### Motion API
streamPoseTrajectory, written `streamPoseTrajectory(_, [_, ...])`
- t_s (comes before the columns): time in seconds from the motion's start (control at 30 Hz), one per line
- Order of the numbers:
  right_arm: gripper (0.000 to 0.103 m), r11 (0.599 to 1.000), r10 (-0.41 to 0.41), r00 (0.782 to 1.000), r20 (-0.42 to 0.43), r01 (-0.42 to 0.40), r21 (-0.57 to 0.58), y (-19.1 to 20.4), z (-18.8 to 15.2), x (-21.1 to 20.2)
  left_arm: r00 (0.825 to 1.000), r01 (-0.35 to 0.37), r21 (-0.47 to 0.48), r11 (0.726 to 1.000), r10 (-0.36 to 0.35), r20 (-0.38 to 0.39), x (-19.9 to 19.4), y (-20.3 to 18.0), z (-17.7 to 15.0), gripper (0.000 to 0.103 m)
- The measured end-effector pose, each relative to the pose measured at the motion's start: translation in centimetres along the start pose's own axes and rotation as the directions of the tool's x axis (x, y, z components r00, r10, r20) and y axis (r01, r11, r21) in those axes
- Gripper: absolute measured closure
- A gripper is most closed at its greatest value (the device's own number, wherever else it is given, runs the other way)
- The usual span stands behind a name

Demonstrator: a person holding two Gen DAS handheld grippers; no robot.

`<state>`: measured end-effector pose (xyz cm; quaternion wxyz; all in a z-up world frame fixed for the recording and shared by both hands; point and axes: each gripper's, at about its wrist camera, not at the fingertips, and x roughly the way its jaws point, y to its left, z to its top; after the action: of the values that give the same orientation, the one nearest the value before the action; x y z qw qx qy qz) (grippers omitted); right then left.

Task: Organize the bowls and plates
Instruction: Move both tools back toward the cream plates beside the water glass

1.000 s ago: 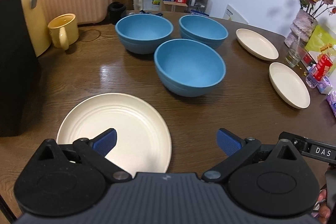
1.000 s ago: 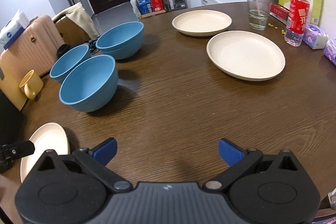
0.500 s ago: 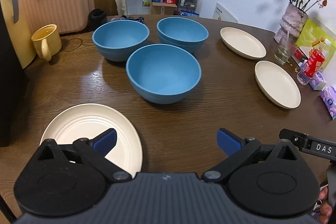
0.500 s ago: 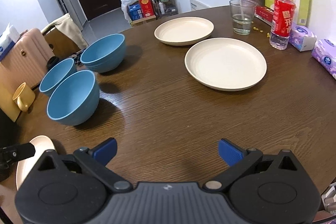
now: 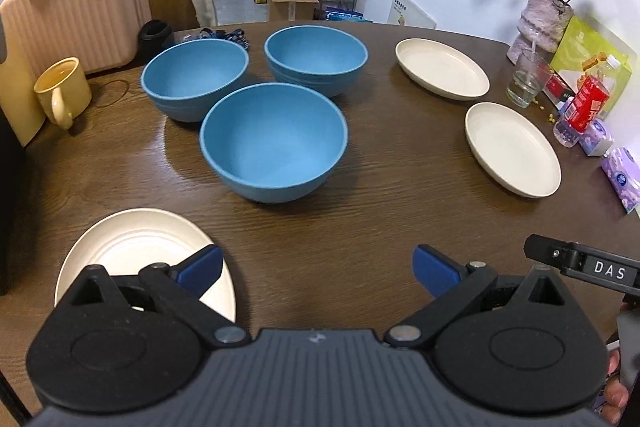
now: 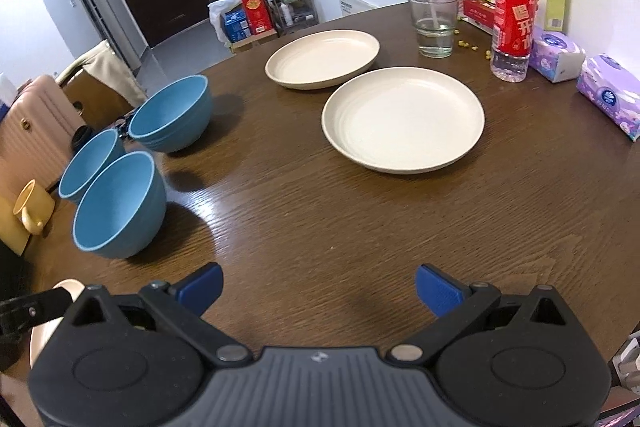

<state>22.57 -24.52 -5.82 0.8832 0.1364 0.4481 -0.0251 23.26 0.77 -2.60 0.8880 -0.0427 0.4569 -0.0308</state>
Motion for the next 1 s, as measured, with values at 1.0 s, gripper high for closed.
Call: streamPoseTrajectory(1.0, [0.0,0.979,-0.14,0.987,0.073,0.127,0.156,-6.9,8.4,1.5,0.998,0.062,0.097,0.993,-0.062,0.001,4.0,-10.5,7.7,0.0])
